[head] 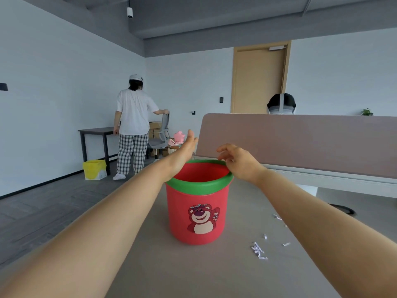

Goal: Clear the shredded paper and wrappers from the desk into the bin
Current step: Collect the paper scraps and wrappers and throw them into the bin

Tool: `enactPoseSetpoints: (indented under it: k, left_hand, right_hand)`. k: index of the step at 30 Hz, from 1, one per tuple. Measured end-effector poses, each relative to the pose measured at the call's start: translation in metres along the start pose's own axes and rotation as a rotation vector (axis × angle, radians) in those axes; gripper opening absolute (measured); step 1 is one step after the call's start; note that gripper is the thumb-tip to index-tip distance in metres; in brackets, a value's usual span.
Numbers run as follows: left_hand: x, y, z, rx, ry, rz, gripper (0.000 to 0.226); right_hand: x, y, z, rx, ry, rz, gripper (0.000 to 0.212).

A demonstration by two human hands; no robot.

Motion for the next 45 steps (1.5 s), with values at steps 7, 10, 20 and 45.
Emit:
enactPoseSetpoints:
  k: [7,10,20,45]
  left_hand:
    - [-0.008,-0.010,0.002,0.002,-0.112,-0.441,0.080]
    - [-0.008,-0.010,0.003,-0.016,-0.108,-0.388,0.082]
    - [0.009,-0.003,0.002,-0.156,0.123,0.219,0.072]
    - [-0.008,0.008,-0.005,-0.149,0.012,0.280,0.066]
  right_hand:
    - [-0.002,0.010,-0.027,-0.108,-0.004,-0.064,0.034]
    - [0.000,0.018,-0.034,-0.177,-0.011,-0.101,0.028]
    - [-0.008,-0.007,-0.045,-0.155,0.020,-0.150,0.025]
    - [0.010,-0.023,-0.036,-0.116,0.017,-0.204,0.031]
Point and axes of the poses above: each hand's wrist, its own z-axis towards the middle knuckle, its own x-axis out of the palm, y = z × x, the point moved 4 cm from there along z, towards the middle knuckle, and after that the axes turned 10 degrees about x, right-handed, at the moved point
